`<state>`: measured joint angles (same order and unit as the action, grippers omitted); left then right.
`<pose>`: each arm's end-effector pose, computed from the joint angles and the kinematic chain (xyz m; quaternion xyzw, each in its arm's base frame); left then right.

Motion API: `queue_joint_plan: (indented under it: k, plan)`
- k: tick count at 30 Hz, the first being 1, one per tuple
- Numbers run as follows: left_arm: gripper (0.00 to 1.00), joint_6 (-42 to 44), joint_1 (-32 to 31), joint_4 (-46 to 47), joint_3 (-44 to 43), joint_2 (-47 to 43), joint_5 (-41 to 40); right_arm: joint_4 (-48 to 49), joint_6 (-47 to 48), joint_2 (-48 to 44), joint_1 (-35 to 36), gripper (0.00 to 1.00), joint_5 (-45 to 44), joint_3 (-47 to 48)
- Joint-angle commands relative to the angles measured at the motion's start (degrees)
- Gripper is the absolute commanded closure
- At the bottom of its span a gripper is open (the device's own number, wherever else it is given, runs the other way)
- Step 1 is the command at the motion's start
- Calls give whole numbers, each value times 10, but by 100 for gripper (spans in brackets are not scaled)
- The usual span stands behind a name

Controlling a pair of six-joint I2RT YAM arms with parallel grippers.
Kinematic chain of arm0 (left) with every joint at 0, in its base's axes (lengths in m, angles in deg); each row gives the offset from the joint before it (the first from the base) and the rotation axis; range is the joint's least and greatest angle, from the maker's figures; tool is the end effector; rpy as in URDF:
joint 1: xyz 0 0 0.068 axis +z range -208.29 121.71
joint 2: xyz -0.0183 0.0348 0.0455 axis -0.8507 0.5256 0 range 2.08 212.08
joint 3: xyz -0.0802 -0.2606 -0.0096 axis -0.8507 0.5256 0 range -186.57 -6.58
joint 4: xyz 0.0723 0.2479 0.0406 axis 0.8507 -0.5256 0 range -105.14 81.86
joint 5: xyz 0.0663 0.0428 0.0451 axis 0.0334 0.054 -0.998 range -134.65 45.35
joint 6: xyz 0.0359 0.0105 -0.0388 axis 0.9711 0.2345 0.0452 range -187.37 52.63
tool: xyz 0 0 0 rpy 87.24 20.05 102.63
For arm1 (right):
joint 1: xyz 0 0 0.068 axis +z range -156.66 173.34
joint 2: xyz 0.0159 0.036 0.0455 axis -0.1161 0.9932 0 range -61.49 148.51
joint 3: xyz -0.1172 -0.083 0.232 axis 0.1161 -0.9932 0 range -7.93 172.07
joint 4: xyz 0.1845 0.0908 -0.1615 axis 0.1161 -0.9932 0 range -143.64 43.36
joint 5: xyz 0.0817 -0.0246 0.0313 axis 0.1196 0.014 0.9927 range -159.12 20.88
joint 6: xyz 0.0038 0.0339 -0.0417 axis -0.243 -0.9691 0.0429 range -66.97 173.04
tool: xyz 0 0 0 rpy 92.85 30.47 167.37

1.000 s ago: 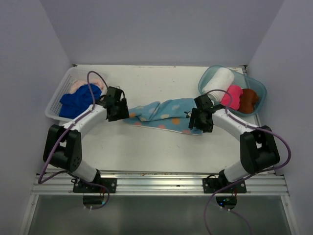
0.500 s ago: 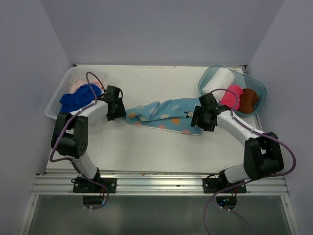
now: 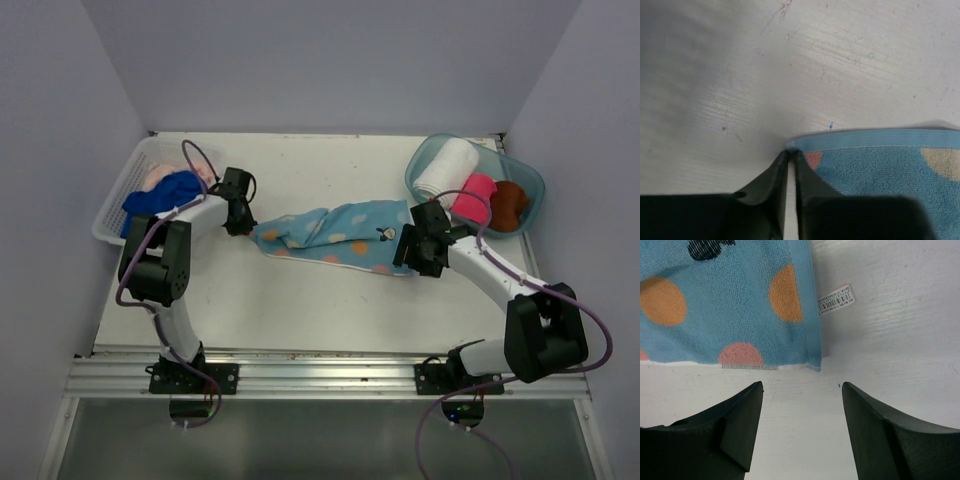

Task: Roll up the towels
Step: Flatten the towel

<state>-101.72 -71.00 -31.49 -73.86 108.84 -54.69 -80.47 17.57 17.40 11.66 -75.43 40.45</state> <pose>0.3653 -0.0761 0.1599 -0.2020 0.9472 -0.0155 0.2485 0.2462 0.0773 0.2013 0.1571 0.9609 0.0525 0.2221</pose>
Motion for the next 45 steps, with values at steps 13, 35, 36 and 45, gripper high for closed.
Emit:
queue_joint_plan:
  k: [13, 35, 36, 45]
  plan:
    - [100, -31, 4, -35, 58, -177, 2, 60, -70, 13, -4, 43, -44, -46]
    - [100, -15, 5, -80, -7, -234, 41, 61, -58, -67, -21, 100, -79, -4]
    - [100, -11, 5, -86, -22, -238, 41, 49, -51, -79, -26, 100, -91, 27]
    - [100, 13, 32, -133, -247, -232, 111, -43, 28, -105, -86, 100, -78, 275]
